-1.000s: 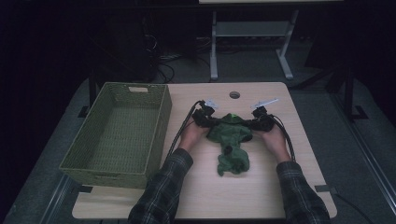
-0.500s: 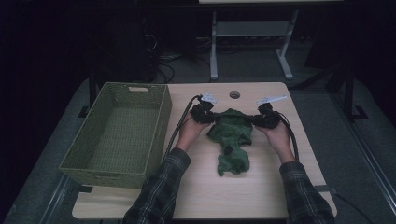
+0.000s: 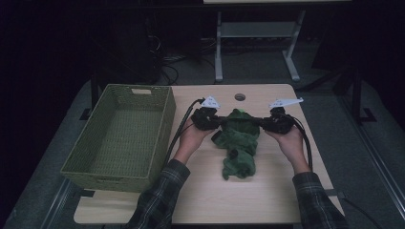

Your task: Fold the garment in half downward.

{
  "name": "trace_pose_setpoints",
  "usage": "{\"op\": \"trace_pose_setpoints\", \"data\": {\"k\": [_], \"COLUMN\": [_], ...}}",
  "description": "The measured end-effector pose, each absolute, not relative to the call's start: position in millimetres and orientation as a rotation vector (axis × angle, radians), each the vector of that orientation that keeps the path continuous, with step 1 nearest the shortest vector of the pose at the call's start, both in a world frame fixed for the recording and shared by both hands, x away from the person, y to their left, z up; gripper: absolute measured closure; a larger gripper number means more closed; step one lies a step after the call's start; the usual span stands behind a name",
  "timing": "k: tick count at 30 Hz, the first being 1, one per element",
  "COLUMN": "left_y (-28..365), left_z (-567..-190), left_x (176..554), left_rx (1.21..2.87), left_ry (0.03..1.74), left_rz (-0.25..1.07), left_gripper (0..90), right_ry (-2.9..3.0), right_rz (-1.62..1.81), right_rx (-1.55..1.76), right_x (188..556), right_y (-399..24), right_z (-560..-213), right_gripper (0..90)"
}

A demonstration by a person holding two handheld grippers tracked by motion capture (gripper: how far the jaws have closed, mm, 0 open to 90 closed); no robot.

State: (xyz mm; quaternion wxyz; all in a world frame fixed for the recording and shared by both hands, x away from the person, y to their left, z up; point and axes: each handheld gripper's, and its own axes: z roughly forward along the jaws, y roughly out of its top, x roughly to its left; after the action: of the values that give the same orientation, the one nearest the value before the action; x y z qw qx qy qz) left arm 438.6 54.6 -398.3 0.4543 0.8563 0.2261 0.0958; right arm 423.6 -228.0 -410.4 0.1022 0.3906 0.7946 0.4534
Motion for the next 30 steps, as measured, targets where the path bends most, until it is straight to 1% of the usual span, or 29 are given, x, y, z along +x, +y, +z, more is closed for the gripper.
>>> {"op": "trace_pose_setpoints", "data": {"k": [7,23,30], "left_y": [60,68,71], "left_z": [-397,-394,-401], "left_x": [421,371,345], "left_rx": [2.070,2.084,2.099], "left_ry": [0.536,0.411,0.345], "left_rz": [0.209,0.192,0.200], "left_gripper": [85.7,85.4,85.4], "right_ry": [2.341,2.379,2.416], "right_rz": [1.371,1.452,1.469], "right_rx": [1.099,0.978,0.952], "right_x": [406,349,323], "right_y": [-230,-232,-234], "right_z": [-405,-402,-408], "right_gripper": [87.2,87.1,87.1]}}
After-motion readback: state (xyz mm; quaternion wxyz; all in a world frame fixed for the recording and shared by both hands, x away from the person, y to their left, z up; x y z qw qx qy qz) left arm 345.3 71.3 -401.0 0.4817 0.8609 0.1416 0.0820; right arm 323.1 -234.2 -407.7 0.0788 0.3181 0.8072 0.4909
